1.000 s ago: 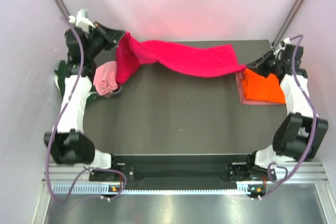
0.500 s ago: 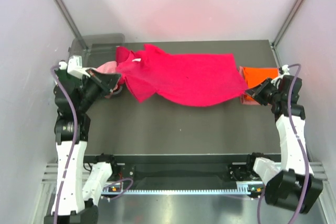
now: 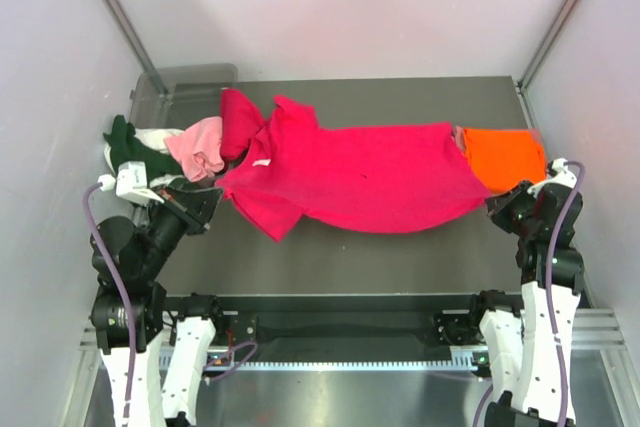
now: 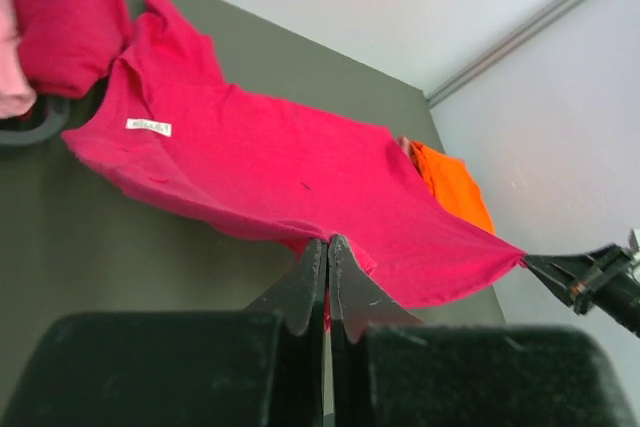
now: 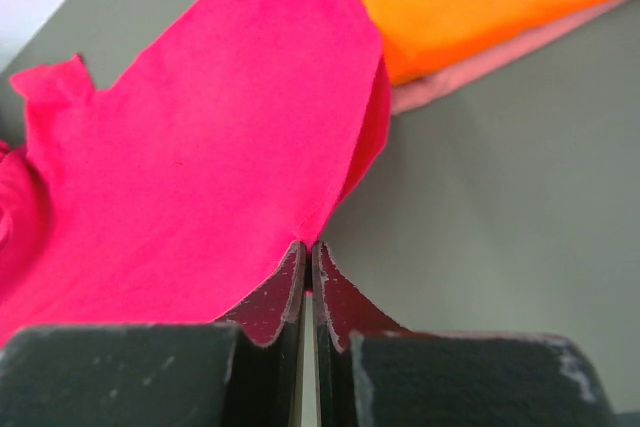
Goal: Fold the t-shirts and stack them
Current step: Flatten the tshirt out, then fold the tshirt
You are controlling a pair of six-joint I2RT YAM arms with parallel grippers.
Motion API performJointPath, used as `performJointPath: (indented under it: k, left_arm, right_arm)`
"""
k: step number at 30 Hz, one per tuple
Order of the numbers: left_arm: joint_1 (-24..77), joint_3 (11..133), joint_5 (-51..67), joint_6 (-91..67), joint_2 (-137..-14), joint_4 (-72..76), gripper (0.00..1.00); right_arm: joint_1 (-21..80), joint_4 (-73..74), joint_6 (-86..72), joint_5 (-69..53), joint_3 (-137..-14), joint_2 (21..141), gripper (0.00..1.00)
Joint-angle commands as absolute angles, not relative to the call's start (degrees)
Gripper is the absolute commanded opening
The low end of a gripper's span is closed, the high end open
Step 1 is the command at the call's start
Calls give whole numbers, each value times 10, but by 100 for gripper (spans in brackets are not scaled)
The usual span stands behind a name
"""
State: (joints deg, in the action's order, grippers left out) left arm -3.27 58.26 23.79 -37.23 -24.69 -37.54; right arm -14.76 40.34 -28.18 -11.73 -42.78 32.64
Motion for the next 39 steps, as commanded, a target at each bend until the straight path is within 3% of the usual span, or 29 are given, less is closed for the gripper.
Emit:
performJointPath:
  k: [1,5,14,28,39]
  left_arm:
    - [-33,600,186,-393,-228,-418,0]
    - [-33,587,127,-402,-223,-443,0]
    - [-34,479,138,-408,-315,-296,0]
    - [-33,527,107,-417,-552,-150,0]
    - [-33,581,139,-423,-708,-74,0]
  right_arm:
    - [-148,424,-258,-84,-440,313,0]
    - [-148,416,-250,-98,-409,320,0]
    - [-147,306,-265,-143,-365,444,0]
    - [-135,203,-283,-149,-433,644,0]
    - [-134,170,-307,-114,-456,722,0]
